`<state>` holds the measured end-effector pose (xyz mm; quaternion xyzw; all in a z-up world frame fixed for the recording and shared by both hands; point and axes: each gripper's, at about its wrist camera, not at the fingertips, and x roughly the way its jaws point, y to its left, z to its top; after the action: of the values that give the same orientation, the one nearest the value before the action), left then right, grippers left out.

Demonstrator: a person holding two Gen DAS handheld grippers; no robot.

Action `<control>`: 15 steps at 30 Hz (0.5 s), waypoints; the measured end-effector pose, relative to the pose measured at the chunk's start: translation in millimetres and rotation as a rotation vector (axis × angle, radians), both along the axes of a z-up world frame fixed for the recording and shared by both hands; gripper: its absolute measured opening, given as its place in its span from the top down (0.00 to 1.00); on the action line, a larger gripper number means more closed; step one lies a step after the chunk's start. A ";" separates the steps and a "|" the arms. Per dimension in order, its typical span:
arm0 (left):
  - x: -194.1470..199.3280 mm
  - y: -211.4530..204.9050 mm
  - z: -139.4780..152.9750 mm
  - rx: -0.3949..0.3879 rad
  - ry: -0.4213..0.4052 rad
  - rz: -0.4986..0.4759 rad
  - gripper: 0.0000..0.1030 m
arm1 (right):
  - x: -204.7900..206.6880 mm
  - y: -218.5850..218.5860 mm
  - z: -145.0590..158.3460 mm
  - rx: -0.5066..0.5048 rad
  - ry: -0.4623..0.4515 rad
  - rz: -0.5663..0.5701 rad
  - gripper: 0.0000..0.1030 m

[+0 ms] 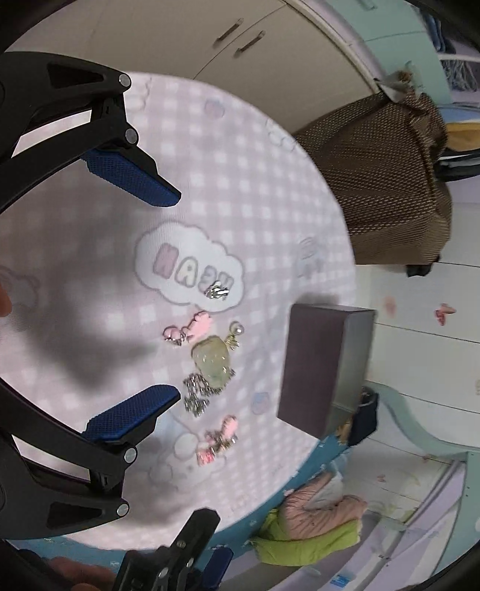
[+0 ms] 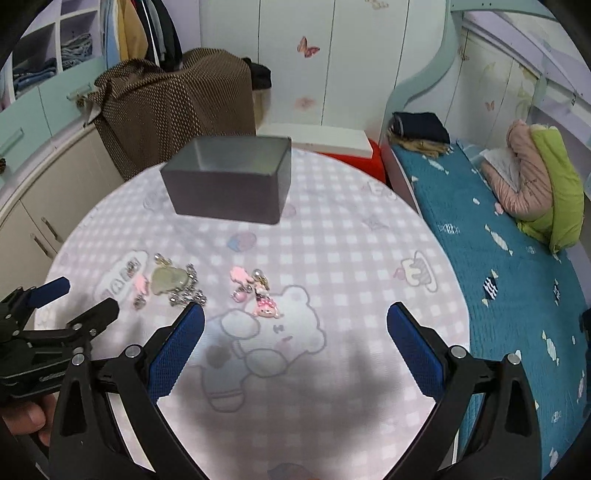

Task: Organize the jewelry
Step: 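Grasp the pink flower charm with the left tool while the right tool grasps the pink bear charm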

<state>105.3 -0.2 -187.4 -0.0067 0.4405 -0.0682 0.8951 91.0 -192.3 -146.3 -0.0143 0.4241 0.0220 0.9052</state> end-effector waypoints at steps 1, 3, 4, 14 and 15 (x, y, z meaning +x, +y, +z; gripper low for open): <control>4.8 -2.3 -6.2 0.009 0.015 -0.003 0.07 | 2.3 -1.5 -2.5 -0.001 0.007 0.000 0.07; 13.4 -5.3 -16.4 0.017 0.042 -0.008 0.18 | 6.2 -3.8 -8.3 0.000 0.023 0.000 0.07; 16.3 -5.5 -19.0 0.013 0.055 -0.011 0.23 | 7.5 -4.5 -11.0 0.002 0.029 0.001 0.07; 26.4 -7.6 -20.9 0.015 0.052 -0.025 0.47 | 20.6 -3.5 -22.4 0.010 0.054 0.025 0.07; 27.2 -8.4 -20.9 0.015 0.048 -0.041 0.56 | 23.0 -3.4 -25.6 0.012 0.059 0.031 0.08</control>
<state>132.5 -8.7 -208.3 0.0077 0.4626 -0.0831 0.8826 114.0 -195.7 -171.9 -0.0146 0.4502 0.0391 0.8920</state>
